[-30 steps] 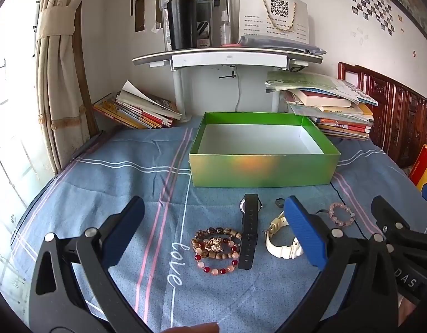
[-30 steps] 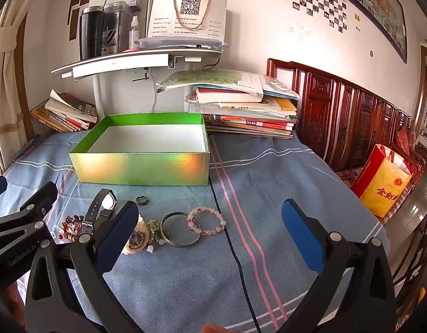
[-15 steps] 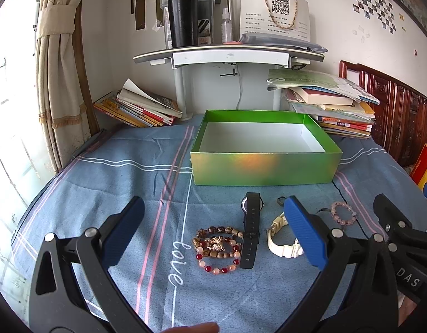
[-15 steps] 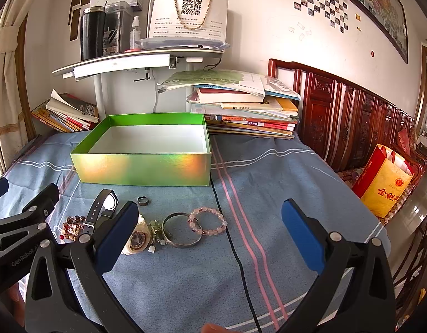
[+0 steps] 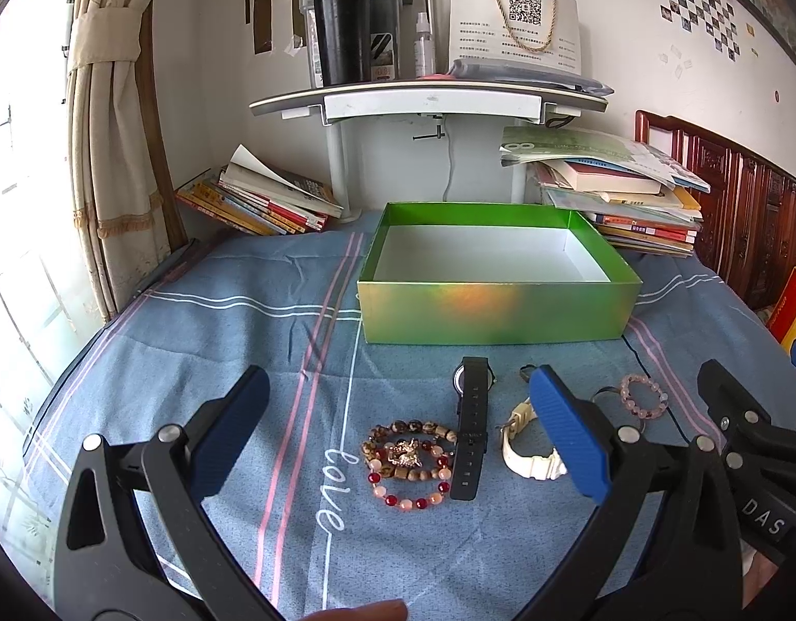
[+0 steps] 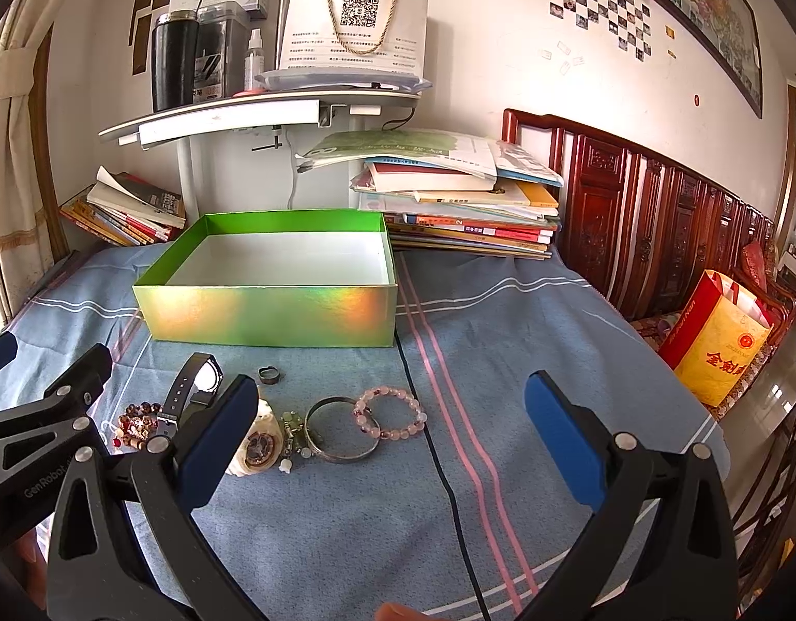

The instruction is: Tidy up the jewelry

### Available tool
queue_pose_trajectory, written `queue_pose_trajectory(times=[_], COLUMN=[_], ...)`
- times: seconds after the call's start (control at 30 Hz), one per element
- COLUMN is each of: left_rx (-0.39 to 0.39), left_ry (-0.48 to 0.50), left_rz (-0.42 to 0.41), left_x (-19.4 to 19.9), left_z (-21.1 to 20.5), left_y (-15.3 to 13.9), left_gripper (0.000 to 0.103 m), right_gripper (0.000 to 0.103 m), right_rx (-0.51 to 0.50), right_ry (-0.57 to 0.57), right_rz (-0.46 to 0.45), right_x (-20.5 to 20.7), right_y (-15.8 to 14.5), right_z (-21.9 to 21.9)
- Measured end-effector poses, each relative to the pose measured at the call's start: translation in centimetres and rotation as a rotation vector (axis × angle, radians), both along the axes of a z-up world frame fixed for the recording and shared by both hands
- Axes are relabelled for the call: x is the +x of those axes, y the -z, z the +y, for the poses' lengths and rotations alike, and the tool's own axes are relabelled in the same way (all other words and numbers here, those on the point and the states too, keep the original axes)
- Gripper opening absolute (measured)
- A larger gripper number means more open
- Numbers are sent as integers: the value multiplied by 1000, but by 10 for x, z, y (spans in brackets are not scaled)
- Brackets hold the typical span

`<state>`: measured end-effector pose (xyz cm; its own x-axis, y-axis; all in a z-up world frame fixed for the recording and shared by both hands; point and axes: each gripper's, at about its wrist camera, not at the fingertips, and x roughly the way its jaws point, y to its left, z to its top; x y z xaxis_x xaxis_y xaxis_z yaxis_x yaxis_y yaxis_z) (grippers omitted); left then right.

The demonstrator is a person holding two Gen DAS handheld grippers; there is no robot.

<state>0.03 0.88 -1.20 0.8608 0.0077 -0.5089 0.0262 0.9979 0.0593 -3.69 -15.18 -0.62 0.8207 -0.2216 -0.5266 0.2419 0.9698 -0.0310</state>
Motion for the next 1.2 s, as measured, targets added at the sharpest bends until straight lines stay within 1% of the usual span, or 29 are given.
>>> queue_pose_trajectory(times=[0.73,0.77,0.8,1.2], left_rx=[6,7,7,8], left_ry=[-8,-9,-10,-11], left_rz=[10,12,13,18], left_x=[1,2,1,2], left_z=[0,0,1,0], left_y=[1,1,1,0], left_gripper=[99,99,99,99], right_gripper=[101,101,101,101], right_rx=[2,131,8,6], right_ry=[0,-50,-2,-2], right_rz=[4,-179,0,7], right_x=[1,-4,2,2], right_y=[1,0,3,2], right_z=[0,-3,3,3])
